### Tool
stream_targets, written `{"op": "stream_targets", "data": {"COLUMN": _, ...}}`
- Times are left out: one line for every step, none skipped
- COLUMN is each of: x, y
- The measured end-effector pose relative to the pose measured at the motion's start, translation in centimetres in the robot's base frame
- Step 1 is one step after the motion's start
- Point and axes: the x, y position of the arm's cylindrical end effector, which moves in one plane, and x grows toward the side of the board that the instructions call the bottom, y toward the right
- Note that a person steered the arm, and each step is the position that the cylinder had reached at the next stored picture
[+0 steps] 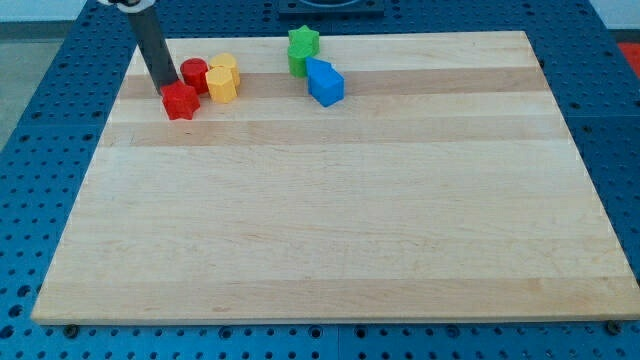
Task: Push the yellow heart above red star
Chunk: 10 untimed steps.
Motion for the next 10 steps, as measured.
{"op": "stream_targets", "data": {"x": 0.8, "y": 0.0}}
{"op": "stream_targets", "data": {"x": 1.8, "y": 0.0}}
{"op": "stream_targets", "data": {"x": -0.4, "y": -1.6}}
{"op": "stream_targets", "data": {"x": -3.6, "y": -2.3}}
{"op": "stream_targets", "data": {"x": -7.1, "y": 0.7}}
{"op": "stream_targets", "data": {"x": -11.2, "y": 5.9}}
{"op": "stream_targets", "data": {"x": -11.7, "y": 9.6}}
{"op": "stream_targets", "data": {"x": -11.3, "y": 9.6}}
{"op": "stream_targets", "data": {"x": -7.8, "y": 9.1}}
{"op": "stream_targets", "data": {"x": -6.7, "y": 8.9}}
